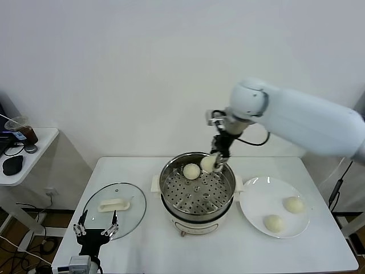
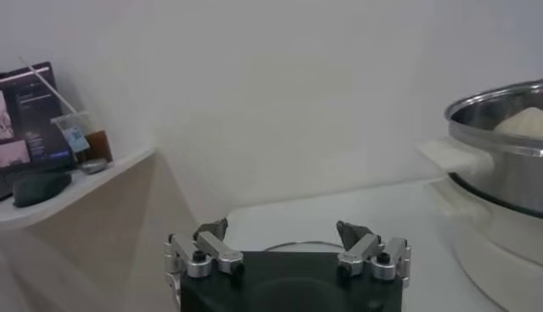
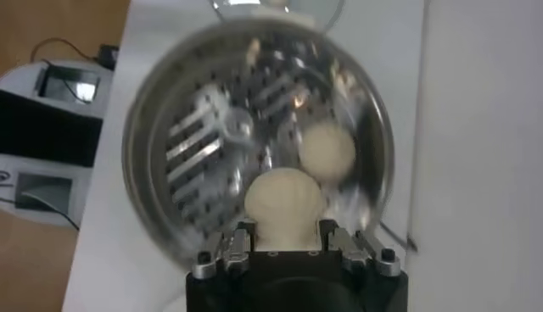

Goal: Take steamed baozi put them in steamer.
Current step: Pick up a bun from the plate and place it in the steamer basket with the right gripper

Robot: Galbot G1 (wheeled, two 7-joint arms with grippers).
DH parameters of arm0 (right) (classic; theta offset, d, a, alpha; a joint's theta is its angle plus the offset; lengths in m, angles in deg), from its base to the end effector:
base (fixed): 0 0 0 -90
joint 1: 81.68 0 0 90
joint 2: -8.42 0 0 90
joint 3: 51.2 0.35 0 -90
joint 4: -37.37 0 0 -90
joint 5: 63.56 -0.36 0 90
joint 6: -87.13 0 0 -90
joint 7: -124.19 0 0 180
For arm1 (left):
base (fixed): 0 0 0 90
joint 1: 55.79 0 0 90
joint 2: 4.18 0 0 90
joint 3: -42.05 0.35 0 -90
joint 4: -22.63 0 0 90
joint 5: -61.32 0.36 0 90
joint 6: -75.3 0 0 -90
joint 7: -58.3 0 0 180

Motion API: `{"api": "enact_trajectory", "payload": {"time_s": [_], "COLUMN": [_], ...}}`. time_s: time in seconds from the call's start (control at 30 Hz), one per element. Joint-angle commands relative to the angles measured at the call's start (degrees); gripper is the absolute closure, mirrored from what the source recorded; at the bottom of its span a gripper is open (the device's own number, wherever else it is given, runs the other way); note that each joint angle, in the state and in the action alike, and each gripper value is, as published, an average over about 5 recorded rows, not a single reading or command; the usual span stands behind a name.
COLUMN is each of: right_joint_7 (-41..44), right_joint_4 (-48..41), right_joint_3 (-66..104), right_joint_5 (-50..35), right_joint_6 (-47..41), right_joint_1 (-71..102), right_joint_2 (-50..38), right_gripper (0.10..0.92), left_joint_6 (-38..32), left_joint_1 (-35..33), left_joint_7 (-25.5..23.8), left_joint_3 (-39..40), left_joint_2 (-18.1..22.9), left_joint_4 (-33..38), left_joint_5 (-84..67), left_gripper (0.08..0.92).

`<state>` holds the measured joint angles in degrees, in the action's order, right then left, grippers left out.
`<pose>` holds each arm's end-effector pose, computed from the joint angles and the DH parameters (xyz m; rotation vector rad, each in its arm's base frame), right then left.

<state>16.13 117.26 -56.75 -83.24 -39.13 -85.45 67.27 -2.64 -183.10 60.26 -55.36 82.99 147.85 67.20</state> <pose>0.5372 0.0882 0.0010 1.4470 -1.3363 1.3050 0.1469 0.0449 -0.2884 0.1890 -2.8761 -0.3119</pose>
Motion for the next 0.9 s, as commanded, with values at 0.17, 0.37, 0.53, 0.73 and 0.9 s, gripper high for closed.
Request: {"api": "enact_trajectory", "payload": {"time_s": [0.17,0.37,0.53,0.73,0.9], "right_joint_7": [-3.9,-5.0,-5.6,-5.6,-5.6], "right_joint_4": [-9.5,-11.9,-12.5,-12.4,-11.9], "right_joint_3": [-1.7,-0.4,0.4,1.9,2.1], "right_joint_5": [1.4,4.1,5.0,7.1,7.3], "right_joint_6": [-4.3,-4.3,-4.4,-4.1,-3.8], "right_joint_1": [8.9,11.7,12.5,13.6,13.5], "right_joint_2": [16.7,18.5,19.0,18.8,18.1], "right_gripper": [0.567,0.567,0.567,0.567,0.477], "left_joint_6": [0.0,0.1,0.1,0.0,0.1], "left_joint_1": [-0.1,-0.1,0.1,0.1,0.2], "left_joint_7": [0.5,0.5,0.4,0.5,0.6], "left_joint_3": [-0.3,-0.3,0.0,0.0,-0.1], "left_joint_2": [-0.4,-0.4,-0.1,0.0,0.1], "left_joint_4": [-0.3,-0.1,-0.2,-0.2,-0.3], "left_joint_5": [-0.5,-1.1,-1.2,-1.2,-1.3], "left_gripper": [0.177,0.177,0.177,0.177,0.177]}}
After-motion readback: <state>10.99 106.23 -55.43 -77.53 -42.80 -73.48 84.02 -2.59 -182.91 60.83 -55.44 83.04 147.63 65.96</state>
